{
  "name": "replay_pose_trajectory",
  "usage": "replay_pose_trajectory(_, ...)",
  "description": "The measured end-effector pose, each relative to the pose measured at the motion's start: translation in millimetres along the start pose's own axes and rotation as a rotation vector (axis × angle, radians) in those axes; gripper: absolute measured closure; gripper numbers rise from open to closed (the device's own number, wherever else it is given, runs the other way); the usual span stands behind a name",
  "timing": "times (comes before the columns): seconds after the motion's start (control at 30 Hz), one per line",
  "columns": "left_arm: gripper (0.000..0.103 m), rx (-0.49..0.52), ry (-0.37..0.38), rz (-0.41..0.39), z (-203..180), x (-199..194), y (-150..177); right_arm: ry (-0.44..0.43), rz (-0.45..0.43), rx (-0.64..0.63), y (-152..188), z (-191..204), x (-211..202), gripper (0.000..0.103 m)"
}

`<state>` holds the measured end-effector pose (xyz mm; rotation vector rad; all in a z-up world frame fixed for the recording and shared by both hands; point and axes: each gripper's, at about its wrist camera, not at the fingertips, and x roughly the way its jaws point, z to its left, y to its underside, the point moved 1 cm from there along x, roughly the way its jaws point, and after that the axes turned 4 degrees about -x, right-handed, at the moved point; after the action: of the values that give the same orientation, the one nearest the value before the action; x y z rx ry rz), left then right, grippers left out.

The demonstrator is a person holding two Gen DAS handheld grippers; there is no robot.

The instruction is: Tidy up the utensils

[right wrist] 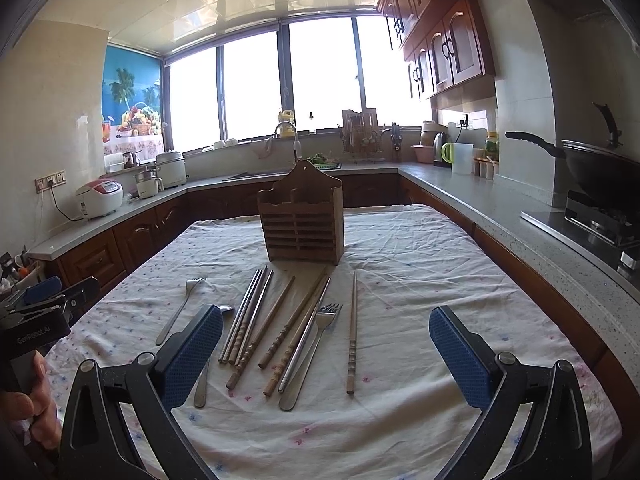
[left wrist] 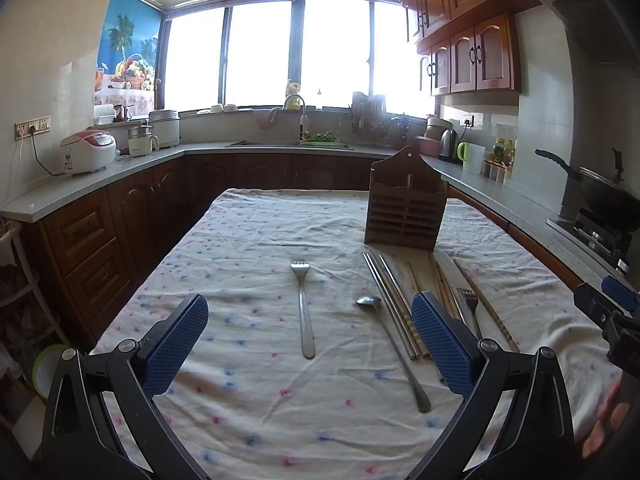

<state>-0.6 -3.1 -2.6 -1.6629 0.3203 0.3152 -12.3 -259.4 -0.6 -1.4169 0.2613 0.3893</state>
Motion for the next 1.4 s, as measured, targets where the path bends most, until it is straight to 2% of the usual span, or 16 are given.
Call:
replay_pose_trajectory(0.9, 0.0, -0.007, 0.002, 0.04, -1.2, 11.8, -0.8, -0.026, 0.021, 0.026, 1.3, -6.7, 8.0, 0.0)
replay_pose_trajectory(1.13, 0.0, -0.09, 0.087, 0.139, 1.1, 32.6, -7.6, -0.066, 0.058, 0.053, -1.9, -12.6, 19.4, 0.0)
replay_pose_trajectory(1.33, 0.0, -0.096, 0.118, 0.262, -7.6, 68.3, -10.8, -0.131, 0.156, 0.1, -4.9, -18.0, 48.6, 0.0)
replay_pose_trajectory(1.4, 0.005, -0.095, 0.126, 0.303, -11.7, 80.6, -11.7, -0.142, 0.19, 0.115, -4.1, -21.2, 60.0, 0.0)
